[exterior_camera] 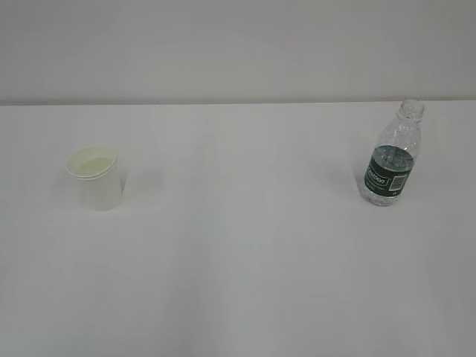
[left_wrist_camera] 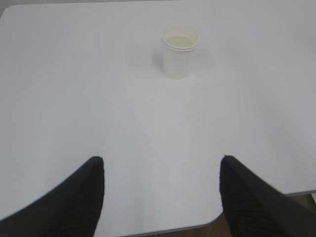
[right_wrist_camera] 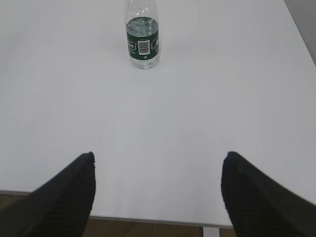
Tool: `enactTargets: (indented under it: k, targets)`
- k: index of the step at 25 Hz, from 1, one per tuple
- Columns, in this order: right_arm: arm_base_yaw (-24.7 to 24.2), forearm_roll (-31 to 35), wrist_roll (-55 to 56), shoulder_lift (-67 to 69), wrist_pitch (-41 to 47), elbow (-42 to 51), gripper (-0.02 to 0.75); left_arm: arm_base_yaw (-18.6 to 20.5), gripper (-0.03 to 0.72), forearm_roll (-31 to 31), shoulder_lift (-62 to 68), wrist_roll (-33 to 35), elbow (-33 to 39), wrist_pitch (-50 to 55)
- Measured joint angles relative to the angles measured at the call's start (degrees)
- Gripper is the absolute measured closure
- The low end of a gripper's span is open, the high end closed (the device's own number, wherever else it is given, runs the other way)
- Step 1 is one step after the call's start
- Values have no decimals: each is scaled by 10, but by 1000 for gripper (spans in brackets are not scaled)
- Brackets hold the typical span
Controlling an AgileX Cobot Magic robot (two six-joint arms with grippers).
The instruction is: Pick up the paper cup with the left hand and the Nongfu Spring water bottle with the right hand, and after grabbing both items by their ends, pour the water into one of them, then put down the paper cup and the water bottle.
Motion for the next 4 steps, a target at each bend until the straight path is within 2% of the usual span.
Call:
enactTargets:
  k: [4]
  targets:
    - [0, 0, 0, 0, -1, 0, 147, 0, 168, 0, 0, 0, 0, 0]
